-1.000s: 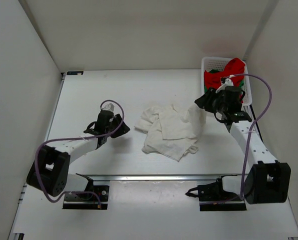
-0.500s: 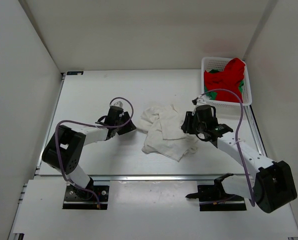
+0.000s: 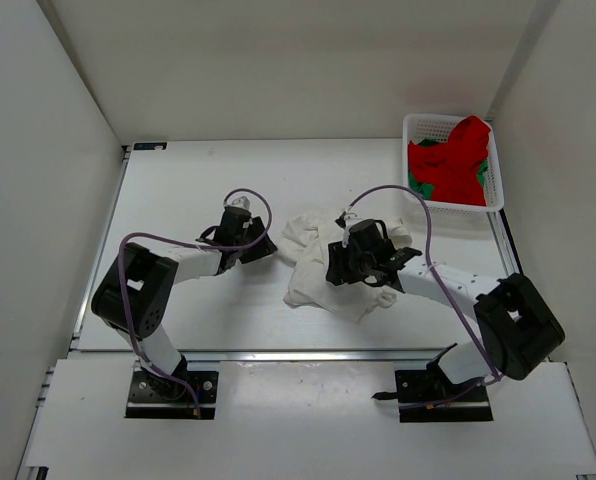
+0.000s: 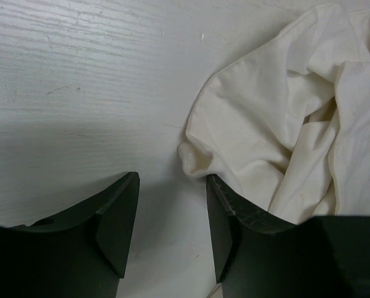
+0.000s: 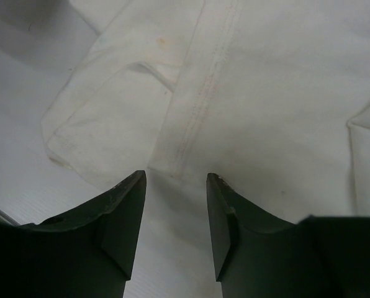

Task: Fold and stack the t-shirts
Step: Move the tshirt to the center of the board, then flatten out the tshirt

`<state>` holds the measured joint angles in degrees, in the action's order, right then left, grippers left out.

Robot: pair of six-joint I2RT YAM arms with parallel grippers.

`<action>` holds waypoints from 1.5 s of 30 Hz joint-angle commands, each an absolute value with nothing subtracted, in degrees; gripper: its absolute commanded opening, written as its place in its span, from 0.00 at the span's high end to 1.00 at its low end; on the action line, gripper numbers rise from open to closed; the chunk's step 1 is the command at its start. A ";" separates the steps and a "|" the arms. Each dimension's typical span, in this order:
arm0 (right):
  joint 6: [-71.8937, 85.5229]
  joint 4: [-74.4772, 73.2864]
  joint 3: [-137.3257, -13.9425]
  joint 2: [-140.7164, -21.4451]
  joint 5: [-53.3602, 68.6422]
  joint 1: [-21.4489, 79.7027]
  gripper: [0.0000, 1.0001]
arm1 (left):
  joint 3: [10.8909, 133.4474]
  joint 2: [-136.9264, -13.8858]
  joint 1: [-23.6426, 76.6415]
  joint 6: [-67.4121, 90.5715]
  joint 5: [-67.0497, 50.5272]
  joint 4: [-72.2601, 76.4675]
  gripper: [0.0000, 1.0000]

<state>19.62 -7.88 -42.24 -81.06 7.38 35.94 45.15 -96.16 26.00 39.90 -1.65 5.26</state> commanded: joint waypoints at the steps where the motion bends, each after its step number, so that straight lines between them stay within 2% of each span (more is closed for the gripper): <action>1: 18.81 -5.01 -45.61 -82.44 6.77 36.73 0.58 | 44.56 -94.31 25.58 39.73 -1.85 7.91 0.42; 11: 17.14 -7.12 -48.25 -86.04 0.97 39.72 0.60 | 43.07 -92.99 25.58 40.08 -2.64 8.62 0.42; 15: 17.05 -8.35 -48.86 -87.10 -2.35 39.98 0.64 | 42.98 -92.90 25.49 39.90 -2.46 8.61 0.42; 18: 16.96 -9.66 -49.39 -88.06 -3.60 39.64 0.68 | 43.59 -92.81 25.49 39.82 -2.55 8.70 0.42; 20: 17.05 -9.84 -49.39 -87.89 -4.65 39.99 0.75 | 43.86 -92.90 25.57 40.08 -2.55 8.61 0.42; 22: 17.75 -9.23 -48.96 -86.32 -5.45 40.17 0.76 | 43.86 -92.99 25.40 39.82 -2.81 8.70 0.41; 28: 18.54 -9.40 -47.20 -82.71 -5.89 38.41 0.96 | 43.33 -92.73 25.49 39.99 -2.90 9.66 0.39; 30: 18.81 -10.36 -47.55 -81.40 -6.32 38.06 1.00 | 43.24 -92.20 25.75 40.16 -2.64 10.19 0.35; 36: 19.95 -13.88 -46.41 -70.85 -7.48 33.33 1.00 | 45.43 -95.09 25.75 39.55 -2.99 9.93 0.34; 41: 18.90 -17.31 -46.32 -62.77 -4.40 27.79 1.00 | 48.42 -98.69 26.98 39.55 -4.22 10.02 0.39; 45: 18.81 -18.10 -45.62 -61.17 -2.55 25.32 1.00 | 49.65 -99.14 28.56 39.55 -4.13 10.29 0.32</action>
<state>19.25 -16.58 -46.50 -61.76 -4.62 26.30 47.44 -99.50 27.16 39.99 -3.29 9.21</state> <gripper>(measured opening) 0.009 0.654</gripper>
